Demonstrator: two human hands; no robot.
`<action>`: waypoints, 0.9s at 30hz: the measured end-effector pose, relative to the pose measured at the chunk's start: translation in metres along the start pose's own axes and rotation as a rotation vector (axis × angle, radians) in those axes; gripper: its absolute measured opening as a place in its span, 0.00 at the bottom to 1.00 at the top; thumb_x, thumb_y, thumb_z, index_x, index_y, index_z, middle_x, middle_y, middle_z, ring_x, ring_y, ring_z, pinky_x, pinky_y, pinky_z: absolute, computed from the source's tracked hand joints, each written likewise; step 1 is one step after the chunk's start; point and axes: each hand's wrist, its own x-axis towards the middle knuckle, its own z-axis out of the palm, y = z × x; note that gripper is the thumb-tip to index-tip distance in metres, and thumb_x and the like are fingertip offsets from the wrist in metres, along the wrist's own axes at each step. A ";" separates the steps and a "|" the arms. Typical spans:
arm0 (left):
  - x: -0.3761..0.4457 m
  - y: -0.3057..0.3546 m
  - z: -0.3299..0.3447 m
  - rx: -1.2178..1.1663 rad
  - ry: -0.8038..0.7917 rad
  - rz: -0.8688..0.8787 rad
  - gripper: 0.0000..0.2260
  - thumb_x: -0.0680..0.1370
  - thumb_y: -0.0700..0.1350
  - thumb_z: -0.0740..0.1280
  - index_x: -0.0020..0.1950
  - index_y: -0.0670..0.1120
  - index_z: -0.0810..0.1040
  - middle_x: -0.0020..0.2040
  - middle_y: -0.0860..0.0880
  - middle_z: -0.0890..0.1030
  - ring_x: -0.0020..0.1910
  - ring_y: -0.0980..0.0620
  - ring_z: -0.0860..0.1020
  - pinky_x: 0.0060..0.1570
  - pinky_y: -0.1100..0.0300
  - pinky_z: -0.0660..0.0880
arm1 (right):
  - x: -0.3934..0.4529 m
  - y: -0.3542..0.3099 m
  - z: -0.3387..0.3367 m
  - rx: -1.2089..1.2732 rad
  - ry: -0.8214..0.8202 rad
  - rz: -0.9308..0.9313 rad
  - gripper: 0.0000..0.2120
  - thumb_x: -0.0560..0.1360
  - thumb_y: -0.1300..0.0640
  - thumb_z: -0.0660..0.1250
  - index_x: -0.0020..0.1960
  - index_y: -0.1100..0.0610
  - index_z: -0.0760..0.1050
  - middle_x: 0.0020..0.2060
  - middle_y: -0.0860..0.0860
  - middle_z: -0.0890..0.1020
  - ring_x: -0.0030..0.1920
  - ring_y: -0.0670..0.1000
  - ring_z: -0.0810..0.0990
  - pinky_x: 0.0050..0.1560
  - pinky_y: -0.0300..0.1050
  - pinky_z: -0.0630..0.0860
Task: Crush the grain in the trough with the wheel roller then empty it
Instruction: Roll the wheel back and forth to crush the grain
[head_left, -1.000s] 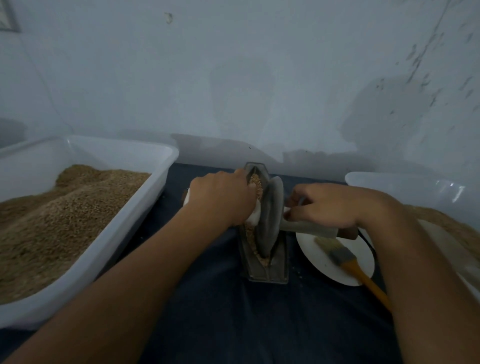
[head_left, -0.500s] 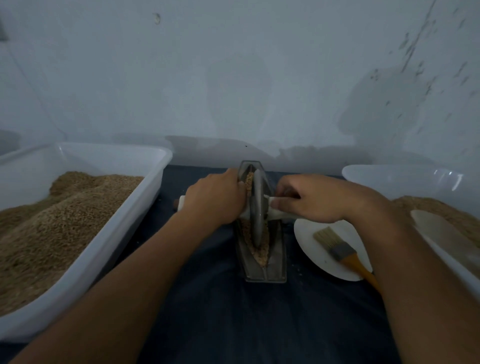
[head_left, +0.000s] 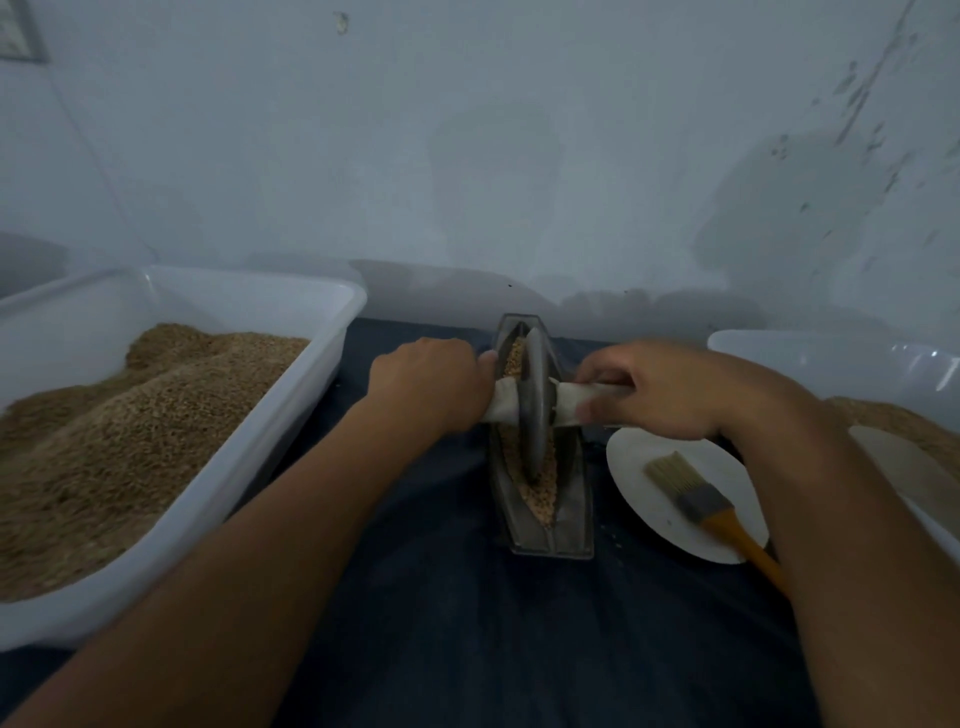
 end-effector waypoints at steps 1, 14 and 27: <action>0.000 0.001 0.004 0.043 0.015 0.047 0.17 0.84 0.55 0.49 0.49 0.47 0.71 0.45 0.46 0.75 0.42 0.45 0.73 0.41 0.51 0.68 | 0.002 0.001 0.002 -0.015 0.003 0.003 0.13 0.76 0.40 0.68 0.60 0.40 0.77 0.53 0.38 0.81 0.51 0.42 0.79 0.55 0.45 0.76; 0.014 0.003 0.025 0.054 0.205 0.015 0.21 0.81 0.54 0.43 0.41 0.48 0.71 0.36 0.48 0.74 0.31 0.48 0.69 0.30 0.57 0.66 | 0.044 0.005 0.043 -0.123 0.307 0.162 0.23 0.79 0.30 0.44 0.45 0.46 0.66 0.39 0.44 0.74 0.41 0.50 0.75 0.50 0.53 0.70; 0.042 0.005 0.027 -0.053 0.272 0.001 0.21 0.83 0.54 0.49 0.30 0.51 0.63 0.29 0.50 0.65 0.33 0.45 0.69 0.41 0.47 0.76 | 0.068 0.010 0.041 -0.172 0.340 0.213 0.25 0.80 0.33 0.45 0.49 0.52 0.68 0.40 0.50 0.72 0.42 0.56 0.73 0.47 0.53 0.73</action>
